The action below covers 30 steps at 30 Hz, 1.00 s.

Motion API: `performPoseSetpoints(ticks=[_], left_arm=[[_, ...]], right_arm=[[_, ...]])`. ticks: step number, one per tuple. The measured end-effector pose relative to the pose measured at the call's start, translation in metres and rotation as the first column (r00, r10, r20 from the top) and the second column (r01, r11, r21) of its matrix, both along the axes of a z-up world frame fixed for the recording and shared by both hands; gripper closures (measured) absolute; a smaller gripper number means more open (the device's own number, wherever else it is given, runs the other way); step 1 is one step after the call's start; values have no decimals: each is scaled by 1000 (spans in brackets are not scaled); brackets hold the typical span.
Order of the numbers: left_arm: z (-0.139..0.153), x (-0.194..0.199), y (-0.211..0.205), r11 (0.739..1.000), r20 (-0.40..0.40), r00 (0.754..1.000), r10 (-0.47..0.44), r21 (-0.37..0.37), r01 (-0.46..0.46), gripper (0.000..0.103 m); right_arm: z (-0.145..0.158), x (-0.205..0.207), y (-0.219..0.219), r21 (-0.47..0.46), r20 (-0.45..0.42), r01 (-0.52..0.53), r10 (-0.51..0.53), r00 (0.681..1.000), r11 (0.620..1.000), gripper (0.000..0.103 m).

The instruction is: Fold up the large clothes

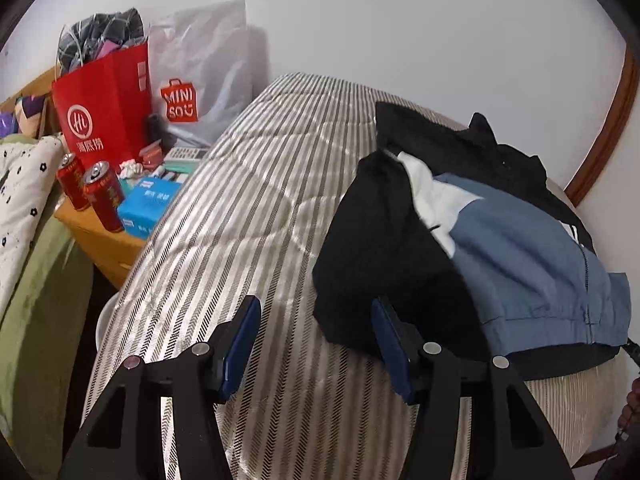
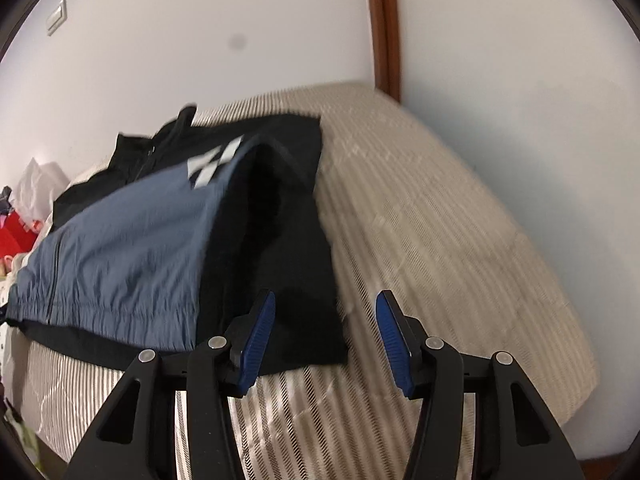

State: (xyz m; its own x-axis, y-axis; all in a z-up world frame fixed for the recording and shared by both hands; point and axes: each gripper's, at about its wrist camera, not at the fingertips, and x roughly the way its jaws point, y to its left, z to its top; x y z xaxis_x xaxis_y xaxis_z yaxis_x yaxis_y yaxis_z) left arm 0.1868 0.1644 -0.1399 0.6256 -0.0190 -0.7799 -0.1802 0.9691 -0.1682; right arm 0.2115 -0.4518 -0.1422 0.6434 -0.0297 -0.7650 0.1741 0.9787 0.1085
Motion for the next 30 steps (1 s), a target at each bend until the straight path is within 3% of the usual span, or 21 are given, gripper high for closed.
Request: performPoseSetpoints(ticks=[6, 10, 12, 16, 20, 30], left_arm=[[-6, 7, -5, 999, 4, 999, -43, 3, 43, 50], [-7, 13, -17, 997, 6, 997, -82, -3, 82, 70], [-7, 14, -22, 996, 4, 997, -83, 5, 83, 77], [-4, 10, -30, 996, 10, 996, -84, 24, 84, 89], [0, 0, -30, 997, 7, 997, -76, 12, 76, 92], [10, -49, -33, 997, -12, 997, -75, 0, 75, 92]], right_arm=[[-16, 9, 5, 39, -2, 12, -12, 1000, 999, 50], [-16, 14, 14, -12, -15, -9, 8, 1000, 1000, 54], [-15, 15, 19, -27, -12, -42, 42, 999, 999, 67], [-12, 14, 25, -62, -17, -61, 60, 998, 996, 83], [-8, 12, 26, -51, -26, -57, 56, 998, 997, 91], [-1, -12, 24, -54, -50, -61, 59, 997, 997, 92]])
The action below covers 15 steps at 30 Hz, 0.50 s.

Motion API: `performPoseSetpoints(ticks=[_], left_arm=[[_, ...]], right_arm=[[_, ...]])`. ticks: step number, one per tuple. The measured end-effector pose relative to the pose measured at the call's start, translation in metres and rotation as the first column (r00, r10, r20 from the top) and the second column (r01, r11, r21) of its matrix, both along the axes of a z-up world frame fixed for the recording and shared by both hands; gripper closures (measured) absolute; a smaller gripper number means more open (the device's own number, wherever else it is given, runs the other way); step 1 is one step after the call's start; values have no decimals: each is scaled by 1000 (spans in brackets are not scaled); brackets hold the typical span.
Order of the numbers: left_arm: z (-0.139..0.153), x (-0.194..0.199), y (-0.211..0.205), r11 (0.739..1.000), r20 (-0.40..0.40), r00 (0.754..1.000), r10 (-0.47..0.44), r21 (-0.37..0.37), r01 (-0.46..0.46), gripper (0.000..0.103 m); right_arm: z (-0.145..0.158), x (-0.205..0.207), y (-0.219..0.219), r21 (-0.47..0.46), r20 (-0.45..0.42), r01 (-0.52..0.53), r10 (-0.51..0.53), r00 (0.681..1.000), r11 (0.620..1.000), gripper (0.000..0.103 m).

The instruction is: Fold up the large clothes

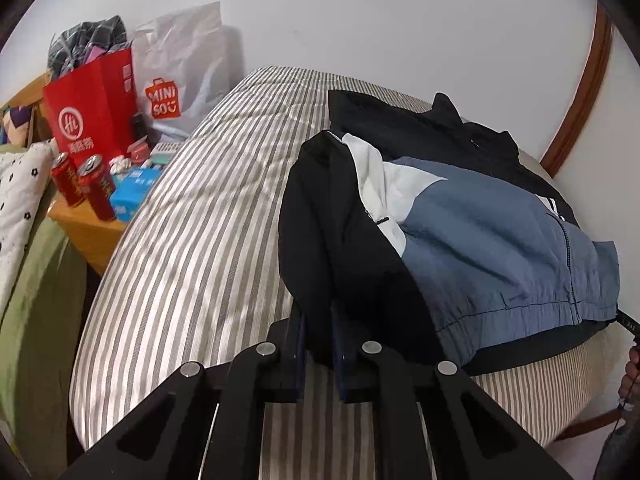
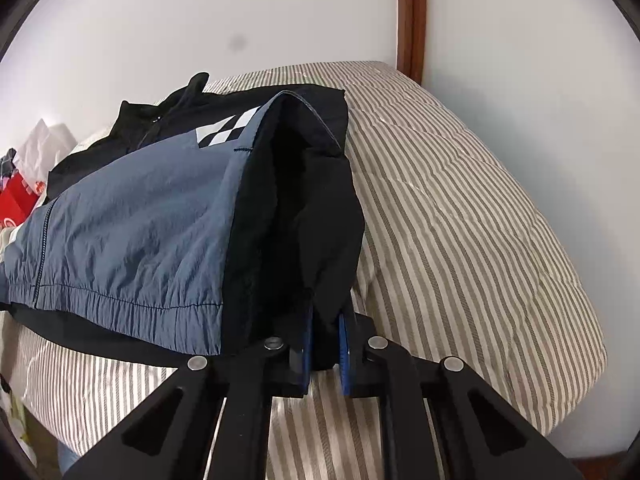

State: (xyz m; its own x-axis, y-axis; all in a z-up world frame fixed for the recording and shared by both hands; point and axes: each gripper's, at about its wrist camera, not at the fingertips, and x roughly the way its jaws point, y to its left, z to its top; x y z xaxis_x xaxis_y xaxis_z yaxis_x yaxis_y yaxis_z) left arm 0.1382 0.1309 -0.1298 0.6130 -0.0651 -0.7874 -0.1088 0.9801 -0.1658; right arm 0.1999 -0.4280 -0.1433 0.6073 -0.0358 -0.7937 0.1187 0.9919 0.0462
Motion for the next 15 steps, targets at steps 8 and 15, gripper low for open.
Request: performPoseSetpoints(ticks=[8, 15], left_arm=[[-2, -36, -5, 1000, -14, 1000, -17, 25, 18, 88], [16, -49, -1, 1000, 27, 1000, -8, -24, 9, 82]], right_arm=[[-4, -10, -8, -51, -20, 19, -20, 1000, 999, 92], [25, -24, -4, -129, 22, 56, -54, 998, 990, 86]])
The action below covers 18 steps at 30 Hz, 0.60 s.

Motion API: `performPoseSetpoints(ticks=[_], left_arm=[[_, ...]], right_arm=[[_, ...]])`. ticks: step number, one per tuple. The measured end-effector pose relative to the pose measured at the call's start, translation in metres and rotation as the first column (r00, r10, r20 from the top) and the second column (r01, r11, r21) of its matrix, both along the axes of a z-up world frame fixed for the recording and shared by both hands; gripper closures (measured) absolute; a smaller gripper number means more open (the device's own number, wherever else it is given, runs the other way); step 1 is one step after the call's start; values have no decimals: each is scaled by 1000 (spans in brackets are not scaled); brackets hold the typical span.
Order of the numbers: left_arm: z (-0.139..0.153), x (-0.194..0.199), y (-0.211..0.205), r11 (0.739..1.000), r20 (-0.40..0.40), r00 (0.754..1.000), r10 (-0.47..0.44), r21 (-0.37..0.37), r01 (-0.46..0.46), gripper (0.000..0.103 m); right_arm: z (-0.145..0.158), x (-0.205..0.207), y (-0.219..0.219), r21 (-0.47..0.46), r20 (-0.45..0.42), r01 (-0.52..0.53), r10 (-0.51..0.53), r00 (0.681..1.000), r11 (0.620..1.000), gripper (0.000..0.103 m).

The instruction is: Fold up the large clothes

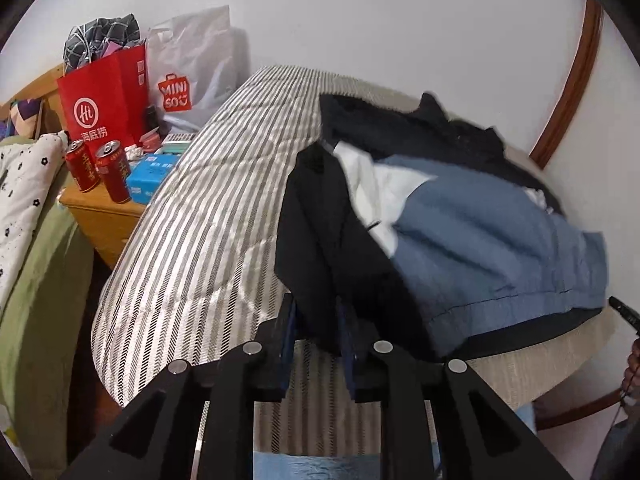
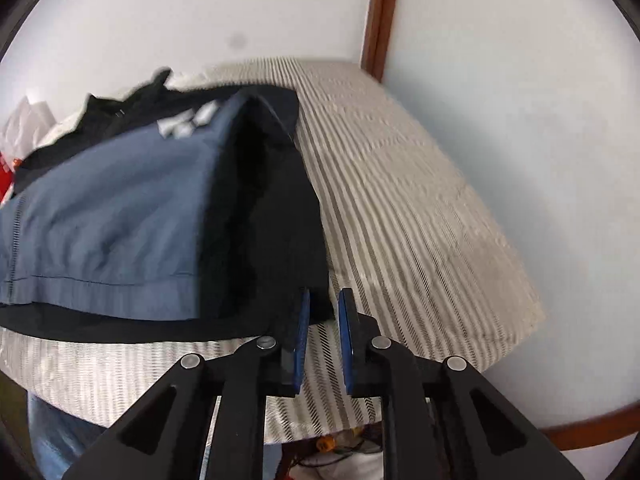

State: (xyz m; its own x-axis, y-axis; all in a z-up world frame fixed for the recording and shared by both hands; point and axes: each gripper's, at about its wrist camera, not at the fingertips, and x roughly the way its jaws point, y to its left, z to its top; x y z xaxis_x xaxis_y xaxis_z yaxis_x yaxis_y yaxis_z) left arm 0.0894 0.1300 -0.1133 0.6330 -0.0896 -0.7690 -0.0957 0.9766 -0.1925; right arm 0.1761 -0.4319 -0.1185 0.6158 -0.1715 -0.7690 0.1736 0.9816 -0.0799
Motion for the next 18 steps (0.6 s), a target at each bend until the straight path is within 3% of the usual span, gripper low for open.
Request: performPoseSetpoints(ticks=[3, 5, 7, 12, 18], left_arm=[[11, -4, -3, 999, 48, 999, -24, -27, 26, 67], [17, -5, -6, 997, 71, 996, -49, -52, 53, 66], [17, -3, -11, 995, 71, 995, -72, -70, 77, 65], [2, 8, -29, 990, 15, 994, -112, -82, 113, 63], [-18, 19, -43, 988, -41, 990, -134, -78, 131, 62]], right_arm=[[17, -4, 17, -9, 61, -56, 57, 997, 998, 78], [21, -6, 29, -8, 79, -85, 86, 993, 996, 70], [20, -3, 36, 4, 82, -103, 102, 991, 995, 70], [10, 14, 38, 78, 82, -95, 89, 993, 992, 64], [-17, 21, 42, 169, 33, -82, 77, 996, 982, 64]])
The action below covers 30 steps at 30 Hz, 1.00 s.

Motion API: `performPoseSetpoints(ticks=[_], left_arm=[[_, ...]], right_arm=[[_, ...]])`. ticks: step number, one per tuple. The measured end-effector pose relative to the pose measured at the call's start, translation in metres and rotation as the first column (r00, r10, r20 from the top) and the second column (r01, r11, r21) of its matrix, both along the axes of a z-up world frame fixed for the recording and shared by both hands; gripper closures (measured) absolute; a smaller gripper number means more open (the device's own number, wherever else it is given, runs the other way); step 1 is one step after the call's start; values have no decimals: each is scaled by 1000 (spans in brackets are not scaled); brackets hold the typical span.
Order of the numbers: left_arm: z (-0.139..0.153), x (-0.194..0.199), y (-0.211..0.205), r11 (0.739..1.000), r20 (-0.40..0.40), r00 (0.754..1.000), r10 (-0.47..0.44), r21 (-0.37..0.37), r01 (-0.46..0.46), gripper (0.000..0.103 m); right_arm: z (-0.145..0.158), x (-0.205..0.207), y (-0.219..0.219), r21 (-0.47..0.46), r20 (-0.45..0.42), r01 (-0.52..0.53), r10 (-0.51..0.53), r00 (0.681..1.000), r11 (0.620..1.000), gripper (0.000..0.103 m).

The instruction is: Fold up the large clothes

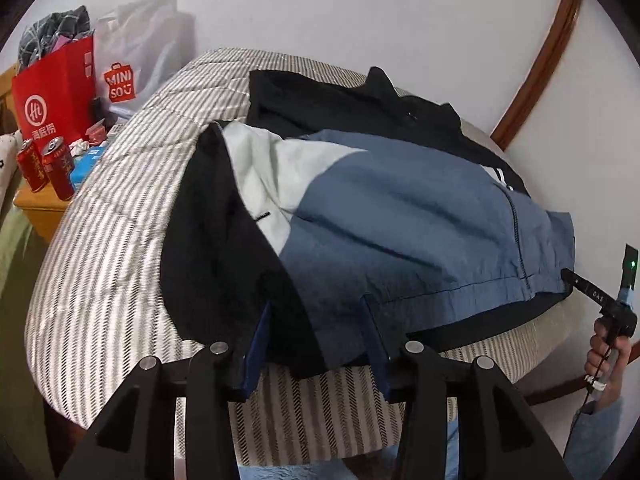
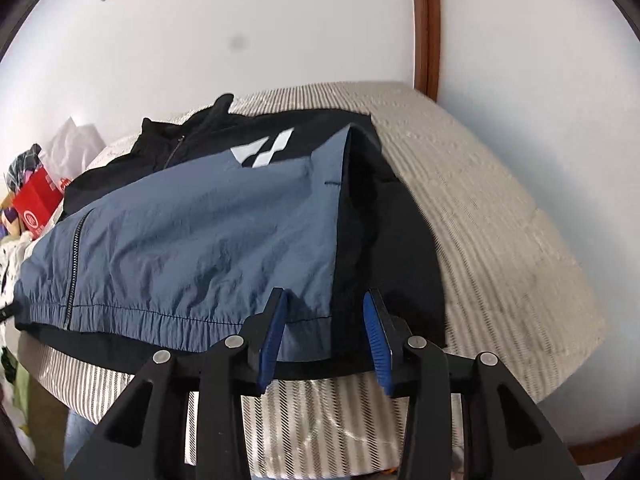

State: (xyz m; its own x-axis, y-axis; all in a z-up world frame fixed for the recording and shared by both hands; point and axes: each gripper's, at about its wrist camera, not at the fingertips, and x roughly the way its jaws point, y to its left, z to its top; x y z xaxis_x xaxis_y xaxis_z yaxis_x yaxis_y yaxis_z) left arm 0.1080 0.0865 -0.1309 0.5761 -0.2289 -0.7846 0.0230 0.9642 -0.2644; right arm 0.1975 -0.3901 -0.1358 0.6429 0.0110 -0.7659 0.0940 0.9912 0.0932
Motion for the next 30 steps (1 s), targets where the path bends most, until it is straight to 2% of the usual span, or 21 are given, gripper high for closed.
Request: performPoseSetpoints(ticks=[2, 3, 4, 6, 9, 11, 15, 20, 30], left_arm=[[0, 1, -3, 1000, 1, 1000, 1, 13, -1, 62], [2, 2, -4, 1000, 5, 1000, 0, 20, -1, 67], [5, 0, -7, 1000, 22, 1000, -5, 28, 4, 83], [17, -3, -14, 997, 61, 997, -37, 75, 33, 86], [35, -7, -22, 990, 128, 990, -64, 132, 47, 88], [48, -5, -22, 989, 164, 984, -64, 140, 41, 89], [61, 9, -13, 996, 190, 981, -35, 92, 17, 90], [69, 31, -3, 998, 210, 978, -3, 57, -9, 91], [73, 87, 1, 999, 217, 976, 26, 35, -34, 90]], right_arm=[[-4, 2, 6, -18, -4, 13, -13, 1000, 1000, 65], [-4, 3, 10, -35, 9, 11, -11, 1000, 999, 72], [-2, 0, 12, -41, 16, 3, -2, 1000, 999, 77], [5, -6, 15, -27, 50, -12, 13, 999, 1000, 90], [20, -16, 14, -8, 118, -16, 16, 993, 1000, 92], [30, -18, 12, 7, 147, -13, 12, 989, 1000, 93], [52, -16, 6, 60, 201, -19, 7, 980, 998, 93], [71, -2, 7, 71, 243, -28, 10, 970, 997, 93], [88, 54, 3, 129, 244, -8, -24, 969, 992, 93]])
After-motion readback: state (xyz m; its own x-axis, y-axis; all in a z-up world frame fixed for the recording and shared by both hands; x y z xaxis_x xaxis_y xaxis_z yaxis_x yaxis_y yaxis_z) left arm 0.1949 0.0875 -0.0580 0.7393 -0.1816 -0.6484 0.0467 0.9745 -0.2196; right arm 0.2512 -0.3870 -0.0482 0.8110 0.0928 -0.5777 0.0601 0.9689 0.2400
